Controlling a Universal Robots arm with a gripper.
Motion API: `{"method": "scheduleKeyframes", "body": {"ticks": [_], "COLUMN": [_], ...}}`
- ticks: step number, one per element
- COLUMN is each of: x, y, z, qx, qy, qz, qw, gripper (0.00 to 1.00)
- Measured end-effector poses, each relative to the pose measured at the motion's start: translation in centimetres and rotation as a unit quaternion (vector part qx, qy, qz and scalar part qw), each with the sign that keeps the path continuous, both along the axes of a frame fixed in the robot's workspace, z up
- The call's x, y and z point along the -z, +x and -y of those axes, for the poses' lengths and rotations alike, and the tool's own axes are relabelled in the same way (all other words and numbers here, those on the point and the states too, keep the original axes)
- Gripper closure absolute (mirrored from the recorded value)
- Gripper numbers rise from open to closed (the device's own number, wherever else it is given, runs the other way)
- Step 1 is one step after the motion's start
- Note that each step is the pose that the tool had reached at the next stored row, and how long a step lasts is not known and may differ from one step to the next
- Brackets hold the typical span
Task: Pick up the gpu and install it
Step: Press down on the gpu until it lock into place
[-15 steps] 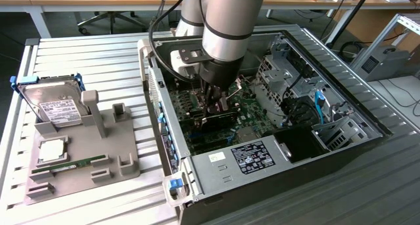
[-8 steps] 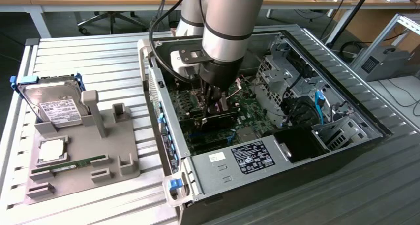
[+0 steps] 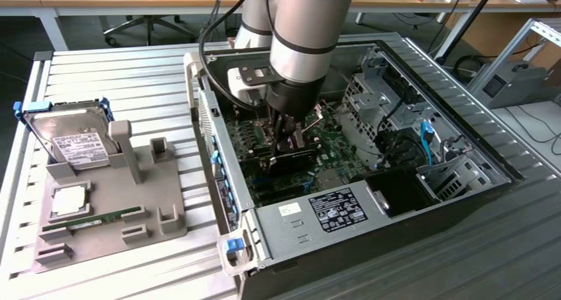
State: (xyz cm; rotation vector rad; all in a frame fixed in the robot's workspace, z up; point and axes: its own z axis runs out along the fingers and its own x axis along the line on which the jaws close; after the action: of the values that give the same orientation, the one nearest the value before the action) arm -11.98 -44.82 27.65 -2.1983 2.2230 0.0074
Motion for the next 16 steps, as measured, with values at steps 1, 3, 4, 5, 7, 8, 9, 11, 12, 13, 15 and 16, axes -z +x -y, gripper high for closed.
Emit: {"method": "scheduleKeyframes", "body": {"ticks": [1, 3, 4, 5, 7, 8, 9, 11, 12, 13, 15, 16], "x": [0.00, 0.05, 0.06, 0.05, 0.06, 0.06, 0.07, 0.10, 0.13, 0.15, 0.22, 0.24], "y": [0.00, -0.12, -0.18, -0.20, -0.22, -0.31, -0.31, -0.34, -0.41, -0.41, -0.41, -0.41], "z": [0.00, 0.00, 0.00, 0.00, 0.00, 0.00, 0.00, 0.00, 0.00, 0.01, 0.00, 0.00], "qx": [0.000, 0.000, 0.000, 0.000, 0.000, 0.000, 0.000, 0.000, 0.000, 0.000, 0.000, 0.000], "qy": [0.0000, 0.0000, 0.0000, 0.0000, 0.0000, 0.0000, 0.0000, 0.0000, 0.0000, -0.0001, 0.0000, 0.0000], "qz": [0.0000, 0.0000, 0.0000, 0.0000, 0.0000, 0.0000, 0.0000, 0.0000, 0.0000, 0.0000, 0.0000, 0.0000], "qw": [1.0000, 1.0000, 1.0000, 1.0000, 1.0000, 1.0000, 1.0000, 1.0000, 1.0000, 1.0000, 1.0000, 1.0000], "gripper": [0.89, 0.89, 0.89, 0.89, 0.89, 0.89, 0.89, 0.89, 0.89, 0.89, 0.89, 0.89]}}
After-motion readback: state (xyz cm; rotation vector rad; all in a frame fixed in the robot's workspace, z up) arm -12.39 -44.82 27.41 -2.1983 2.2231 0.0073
